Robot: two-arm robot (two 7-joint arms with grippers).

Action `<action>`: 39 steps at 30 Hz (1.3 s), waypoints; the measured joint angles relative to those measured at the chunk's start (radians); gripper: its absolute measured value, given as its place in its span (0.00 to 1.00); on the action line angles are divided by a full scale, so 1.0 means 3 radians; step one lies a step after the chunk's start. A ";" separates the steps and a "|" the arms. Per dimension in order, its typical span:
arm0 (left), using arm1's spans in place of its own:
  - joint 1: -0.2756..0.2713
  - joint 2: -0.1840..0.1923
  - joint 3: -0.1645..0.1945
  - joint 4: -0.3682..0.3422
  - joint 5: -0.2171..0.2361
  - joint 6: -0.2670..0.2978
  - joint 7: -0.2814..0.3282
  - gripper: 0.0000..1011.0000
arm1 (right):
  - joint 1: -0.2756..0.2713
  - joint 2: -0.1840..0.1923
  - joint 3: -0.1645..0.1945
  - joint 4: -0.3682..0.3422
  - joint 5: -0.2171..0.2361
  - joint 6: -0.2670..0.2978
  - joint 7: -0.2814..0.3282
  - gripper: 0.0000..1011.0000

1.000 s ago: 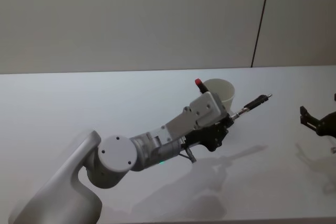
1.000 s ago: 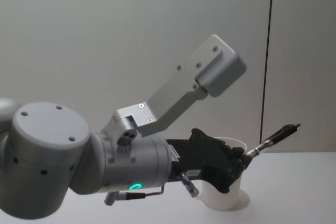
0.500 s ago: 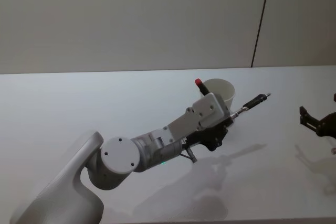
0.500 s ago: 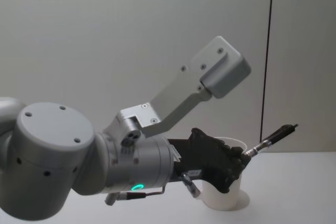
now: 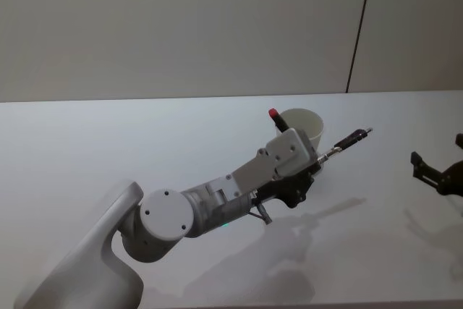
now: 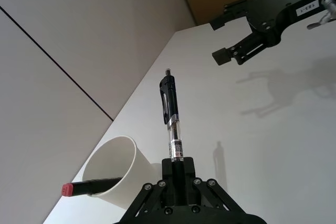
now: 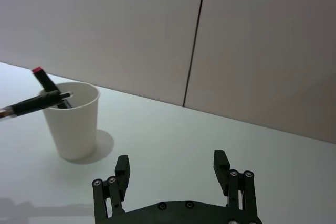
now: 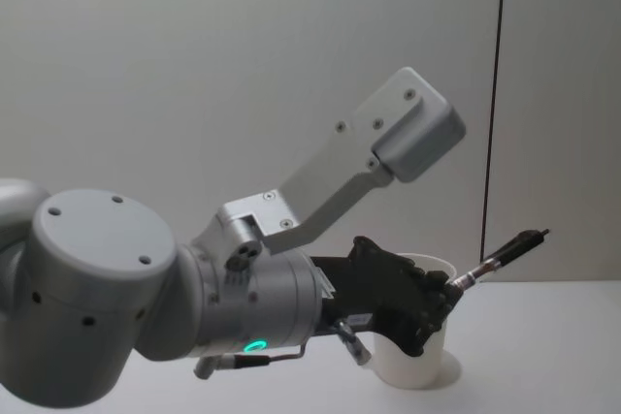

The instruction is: Place the pen into the pen holder.

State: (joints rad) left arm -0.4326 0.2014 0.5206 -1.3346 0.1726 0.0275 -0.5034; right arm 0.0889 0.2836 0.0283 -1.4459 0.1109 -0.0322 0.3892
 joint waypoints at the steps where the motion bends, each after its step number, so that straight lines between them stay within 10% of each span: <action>1: 0.0000 0.0000 0.0000 0.0000 0.0001 0.0000 0.0001 0.13 | -0.0007 0.0006 0.0004 -0.0001 0.0023 -0.0001 0.0031 0.99; 21: 0.0002 0.0000 0.0003 -0.0005 0.0008 0.0006 0.0011 0.13 | -0.0118 0.0153 0.0110 0.0017 0.0870 0.0380 0.0971 0.99; 39: 0.0002 0.0000 0.0003 -0.0005 0.0008 0.0005 0.0012 0.13 | -0.0080 0.0097 0.0061 0.0076 0.1685 0.0916 0.1171 0.99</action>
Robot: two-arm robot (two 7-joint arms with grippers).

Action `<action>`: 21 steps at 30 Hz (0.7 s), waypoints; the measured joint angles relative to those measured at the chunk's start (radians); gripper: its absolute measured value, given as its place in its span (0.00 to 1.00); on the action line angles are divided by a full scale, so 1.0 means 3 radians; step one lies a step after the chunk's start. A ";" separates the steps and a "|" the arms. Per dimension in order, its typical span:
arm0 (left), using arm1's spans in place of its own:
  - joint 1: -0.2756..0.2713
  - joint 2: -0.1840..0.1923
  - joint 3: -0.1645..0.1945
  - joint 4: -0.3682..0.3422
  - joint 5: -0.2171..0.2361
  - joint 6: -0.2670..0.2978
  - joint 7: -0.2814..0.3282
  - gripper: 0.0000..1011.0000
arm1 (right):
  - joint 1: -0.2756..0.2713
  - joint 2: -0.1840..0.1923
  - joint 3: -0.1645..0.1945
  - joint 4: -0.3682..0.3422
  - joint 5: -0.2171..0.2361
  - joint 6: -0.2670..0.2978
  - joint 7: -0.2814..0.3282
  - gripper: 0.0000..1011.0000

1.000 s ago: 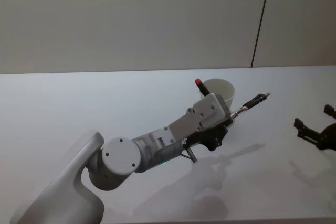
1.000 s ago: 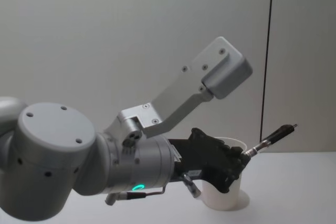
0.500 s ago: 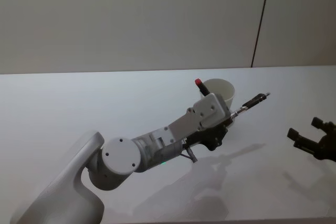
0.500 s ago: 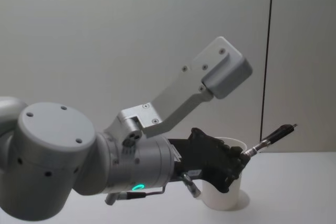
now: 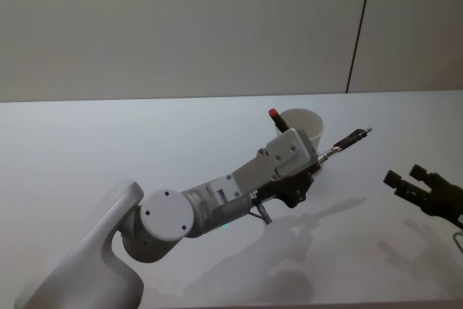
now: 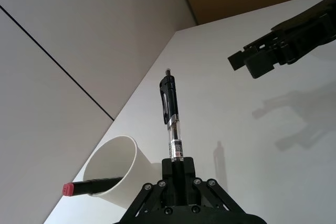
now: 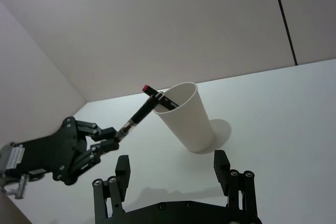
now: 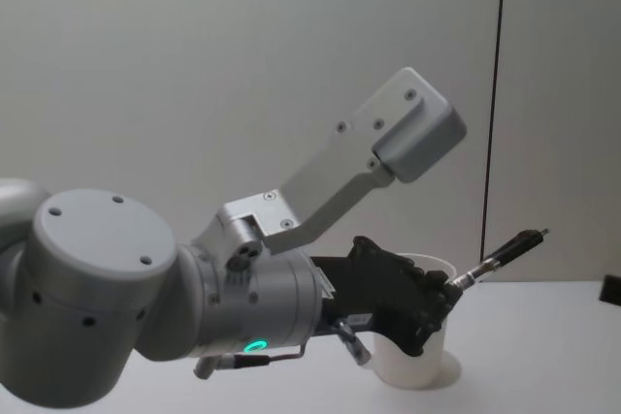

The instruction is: Place the pen into the pen holder.

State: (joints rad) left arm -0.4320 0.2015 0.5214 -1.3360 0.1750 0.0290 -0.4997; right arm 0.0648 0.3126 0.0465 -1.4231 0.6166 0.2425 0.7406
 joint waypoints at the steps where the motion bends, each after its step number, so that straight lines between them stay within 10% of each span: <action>1: 0.0000 0.0000 0.0000 0.0000 0.0000 0.0000 0.0000 0.13 | 0.0003 -0.0008 -0.0007 0.0000 0.0033 0.0017 -0.0011 0.99; 21: 0.0000 0.0000 0.0000 0.0000 0.0000 0.0000 0.0000 0.13 | 0.0091 -0.0269 -0.0210 -0.0041 0.0701 0.0232 -0.0558 0.99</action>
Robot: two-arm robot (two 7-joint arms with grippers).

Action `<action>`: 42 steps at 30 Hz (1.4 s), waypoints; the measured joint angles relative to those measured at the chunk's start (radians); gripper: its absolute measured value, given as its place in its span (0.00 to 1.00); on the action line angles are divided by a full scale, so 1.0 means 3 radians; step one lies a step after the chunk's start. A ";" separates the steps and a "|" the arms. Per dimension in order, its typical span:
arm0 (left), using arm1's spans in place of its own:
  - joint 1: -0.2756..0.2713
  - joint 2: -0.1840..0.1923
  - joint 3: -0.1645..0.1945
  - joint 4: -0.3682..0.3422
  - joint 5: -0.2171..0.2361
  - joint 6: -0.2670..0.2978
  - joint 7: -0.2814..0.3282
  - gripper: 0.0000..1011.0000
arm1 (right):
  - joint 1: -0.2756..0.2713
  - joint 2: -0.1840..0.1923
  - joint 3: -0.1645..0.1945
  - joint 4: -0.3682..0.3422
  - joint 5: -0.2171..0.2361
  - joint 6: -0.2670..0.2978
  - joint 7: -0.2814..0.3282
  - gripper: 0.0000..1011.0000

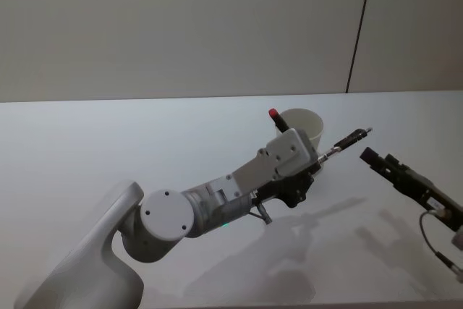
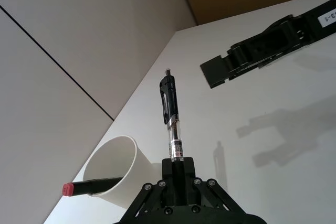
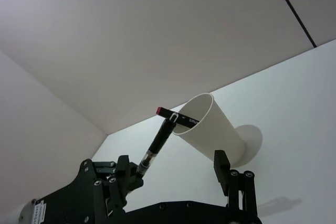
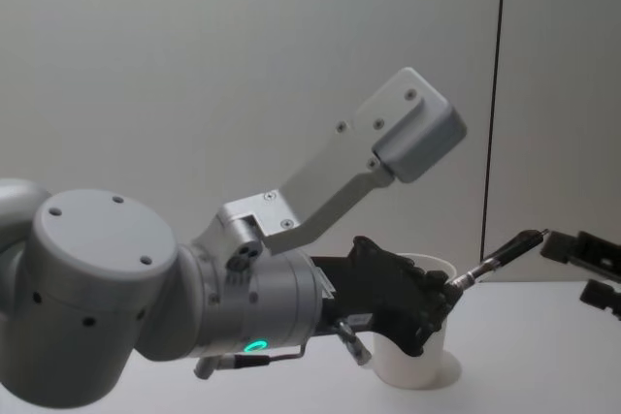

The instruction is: Place the pen into the pen holder.

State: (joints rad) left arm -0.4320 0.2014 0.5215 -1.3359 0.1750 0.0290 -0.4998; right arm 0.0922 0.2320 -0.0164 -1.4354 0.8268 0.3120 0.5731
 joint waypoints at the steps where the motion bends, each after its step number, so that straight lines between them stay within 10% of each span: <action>1: 0.0000 0.0000 0.0000 0.0000 0.0000 0.0000 0.0000 0.13 | 0.0004 -0.0008 -0.0007 0.0000 0.0015 0.0004 -0.0023 0.99; 42: 0.0000 0.0000 0.0000 0.0000 0.0000 0.0000 0.0000 0.13 | 0.0199 -0.0238 -0.0234 0.0245 0.0661 0.0048 -0.0450 0.99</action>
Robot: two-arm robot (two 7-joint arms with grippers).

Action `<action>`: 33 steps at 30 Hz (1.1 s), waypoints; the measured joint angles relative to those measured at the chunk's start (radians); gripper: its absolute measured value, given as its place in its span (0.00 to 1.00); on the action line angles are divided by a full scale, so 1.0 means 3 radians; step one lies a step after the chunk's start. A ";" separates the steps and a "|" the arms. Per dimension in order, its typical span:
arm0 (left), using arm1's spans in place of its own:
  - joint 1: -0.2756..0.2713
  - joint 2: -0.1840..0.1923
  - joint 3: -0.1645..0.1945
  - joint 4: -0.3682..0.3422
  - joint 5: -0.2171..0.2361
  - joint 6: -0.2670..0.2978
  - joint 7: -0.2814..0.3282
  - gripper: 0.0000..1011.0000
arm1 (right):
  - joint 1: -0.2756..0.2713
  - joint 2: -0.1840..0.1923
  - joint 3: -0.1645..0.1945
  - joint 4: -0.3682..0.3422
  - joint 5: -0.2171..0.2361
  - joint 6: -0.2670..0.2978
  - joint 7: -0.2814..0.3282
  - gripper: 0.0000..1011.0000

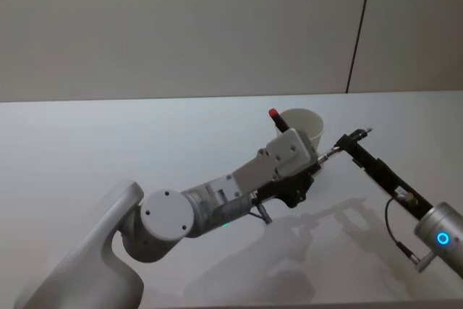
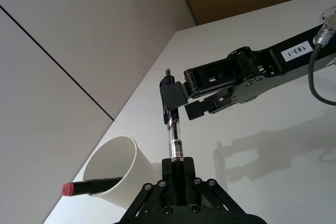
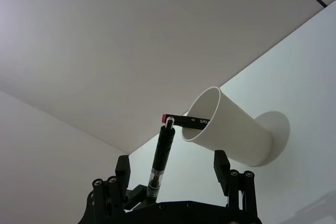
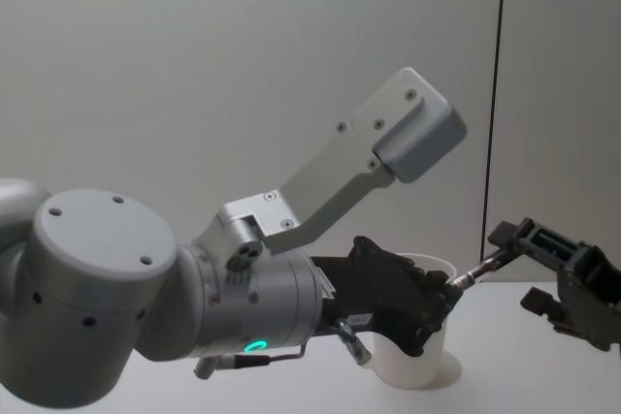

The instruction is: Place the pen into the pen holder.

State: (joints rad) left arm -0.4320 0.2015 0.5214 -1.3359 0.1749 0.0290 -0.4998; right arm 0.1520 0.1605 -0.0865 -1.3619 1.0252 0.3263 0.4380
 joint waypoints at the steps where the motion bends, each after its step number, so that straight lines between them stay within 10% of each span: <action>1: 0.0000 0.0000 0.0000 0.0000 0.0000 0.0000 0.0000 0.13 | 0.0003 -0.0001 -0.0002 0.0005 0.0010 0.0000 -0.0008 0.99; 21: 0.0000 0.0000 0.0000 0.0000 0.0000 0.0000 0.0000 0.13 | 0.0047 -0.0021 -0.0048 0.0066 0.0203 -0.0023 -0.0064 0.93; 33: 0.0000 0.0000 0.0000 0.0000 0.0000 0.0000 0.0000 0.13 | 0.0058 -0.0025 -0.0067 0.0076 0.0304 -0.0090 -0.0077 0.56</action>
State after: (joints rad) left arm -0.4320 0.2015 0.5214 -1.3359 0.1749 0.0289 -0.4998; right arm 0.1695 0.1529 -0.1067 -1.3391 1.1165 0.2993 0.4148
